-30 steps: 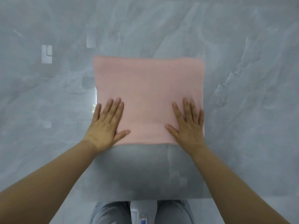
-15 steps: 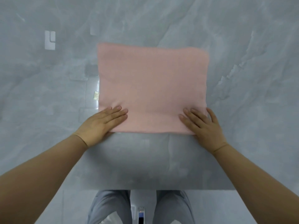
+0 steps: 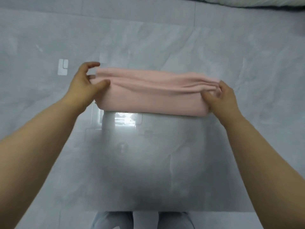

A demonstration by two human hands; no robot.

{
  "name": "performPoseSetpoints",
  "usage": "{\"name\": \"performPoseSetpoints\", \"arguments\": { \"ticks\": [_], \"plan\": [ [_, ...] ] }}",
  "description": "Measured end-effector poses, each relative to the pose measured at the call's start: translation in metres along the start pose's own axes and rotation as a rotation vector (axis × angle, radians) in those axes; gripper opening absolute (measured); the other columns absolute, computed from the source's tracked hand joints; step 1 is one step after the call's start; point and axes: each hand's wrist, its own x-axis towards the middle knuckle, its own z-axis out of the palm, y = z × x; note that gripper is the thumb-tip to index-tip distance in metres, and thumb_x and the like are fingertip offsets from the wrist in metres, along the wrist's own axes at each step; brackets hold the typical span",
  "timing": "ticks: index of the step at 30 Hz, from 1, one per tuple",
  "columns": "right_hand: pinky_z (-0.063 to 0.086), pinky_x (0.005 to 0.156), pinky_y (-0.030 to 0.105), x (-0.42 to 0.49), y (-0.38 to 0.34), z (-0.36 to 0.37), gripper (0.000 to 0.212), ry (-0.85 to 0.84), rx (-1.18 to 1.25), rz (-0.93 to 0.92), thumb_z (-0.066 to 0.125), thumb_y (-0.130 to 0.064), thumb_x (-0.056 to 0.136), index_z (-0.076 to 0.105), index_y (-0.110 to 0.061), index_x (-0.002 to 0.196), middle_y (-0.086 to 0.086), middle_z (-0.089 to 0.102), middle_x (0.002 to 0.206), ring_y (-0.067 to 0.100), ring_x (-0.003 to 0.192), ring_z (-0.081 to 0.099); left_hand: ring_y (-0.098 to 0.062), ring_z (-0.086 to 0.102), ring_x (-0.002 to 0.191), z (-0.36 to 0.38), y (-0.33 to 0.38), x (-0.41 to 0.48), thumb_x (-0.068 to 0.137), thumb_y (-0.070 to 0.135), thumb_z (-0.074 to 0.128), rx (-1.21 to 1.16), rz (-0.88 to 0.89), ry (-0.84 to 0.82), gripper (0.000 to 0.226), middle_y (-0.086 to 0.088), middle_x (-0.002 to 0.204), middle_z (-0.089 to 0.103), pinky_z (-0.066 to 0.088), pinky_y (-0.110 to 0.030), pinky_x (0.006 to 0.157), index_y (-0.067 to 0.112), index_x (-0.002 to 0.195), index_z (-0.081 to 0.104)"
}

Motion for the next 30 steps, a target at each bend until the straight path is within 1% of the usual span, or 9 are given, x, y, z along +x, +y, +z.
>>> {"name": "performPoseSetpoints", "arguments": {
  "ticks": [4,6,9,13,16,18,21,27,30],
  "plan": [
    [0.034,0.07,0.029,0.034,0.022,0.041,0.021,0.142,-0.128,0.178,0.049,-0.022,0.092,0.052,-0.005,0.103,0.016,0.059,0.097,0.03,0.095,0.056,-0.018,0.049,0.087,0.045,-0.003,0.025,0.091,0.017,0.05,0.184,-0.106,0.166,0.044,0.002,0.079,0.05,0.035,-0.02,0.077,0.017,0.133,0.037],
    [0.034,0.07,0.032,0.038,0.028,0.049,0.026,0.198,-0.158,0.22,0.043,-0.029,0.094,0.047,-0.006,0.104,0.016,0.057,0.095,0.033,0.095,0.055,-0.019,0.047,0.086,0.054,-0.006,0.024,0.094,0.018,0.045,0.185,-0.14,0.214,0.041,-0.003,0.088,0.049,0.033,-0.02,0.073,0.016,0.134,0.034],
    [0.036,0.079,0.034,0.04,0.025,0.053,0.037,0.276,-0.274,0.321,0.042,-0.034,0.094,0.039,-0.007,0.119,0.015,0.054,0.119,0.032,0.106,0.053,-0.025,0.052,0.095,0.054,-0.005,0.021,0.093,0.016,0.045,0.222,-0.126,0.296,0.045,-0.009,0.105,0.052,0.039,-0.032,0.087,0.016,0.137,0.033],
    [0.03,0.094,0.038,0.032,-0.004,0.069,0.042,0.516,-0.792,-0.108,0.053,-0.017,0.083,0.047,-0.015,0.125,0.01,0.056,0.125,0.029,0.113,0.049,-0.031,0.043,0.13,0.07,0.001,0.004,0.085,0.014,0.047,0.71,0.431,0.274,0.051,-0.014,0.139,0.051,0.017,-0.034,0.104,0.016,0.136,0.044],
    [0.024,0.102,0.046,0.013,-0.009,0.102,0.041,0.138,-0.862,-0.466,0.042,-0.031,0.086,0.051,-0.022,0.125,0.008,0.056,0.131,0.03,0.119,0.052,-0.027,0.034,0.14,0.093,-0.002,-0.005,0.09,0.043,0.023,0.948,0.584,-0.135,0.058,-0.005,0.15,0.04,0.003,-0.039,0.109,0.023,0.142,0.036],
    [0.009,0.107,0.042,0.01,0.008,0.107,0.051,-0.038,-0.856,-0.436,0.033,-0.043,0.087,0.042,-0.025,0.134,0.007,0.046,0.141,0.027,0.129,0.044,-0.02,0.017,0.146,0.095,-0.012,0.002,0.084,0.054,0.005,1.027,0.477,-0.239,0.07,0.002,0.158,0.022,-0.007,-0.04,0.113,0.028,0.148,0.017],
    [0.002,0.109,0.04,0.026,0.028,0.092,0.057,-0.042,-0.826,-0.299,0.026,-0.047,0.088,0.035,-0.023,0.138,0.009,0.039,0.146,0.028,0.134,0.036,-0.019,0.008,0.148,0.085,-0.02,0.026,0.079,0.06,-0.002,1.075,0.398,-0.215,0.078,0.002,0.16,0.013,-0.008,-0.044,0.116,0.028,0.149,0.008],
    [-0.003,0.113,0.042,0.037,0.028,0.069,0.084,-0.134,-0.81,-0.166,0.016,-0.072,0.072,0.02,-0.027,0.143,0.003,0.024,0.153,0.024,0.141,0.017,-0.022,0.021,0.145,0.053,-0.013,0.047,0.07,0.074,0.01,1.039,0.363,-0.331,0.094,-0.004,0.153,0.032,-0.007,-0.048,0.118,0.022,0.148,0.018],
    [-0.002,0.114,0.049,0.05,0.028,0.039,0.101,-0.253,-0.775,-0.06,0.036,-0.08,0.061,0.015,-0.025,0.144,0.001,0.024,0.153,0.024,0.141,0.014,-0.027,0.03,0.139,0.034,-0.008,0.052,0.071,0.076,0.039,1.0,0.331,-0.363,0.096,-0.009,0.146,0.041,-0.004,-0.047,0.118,0.016,0.145,0.027]
  ]
}}
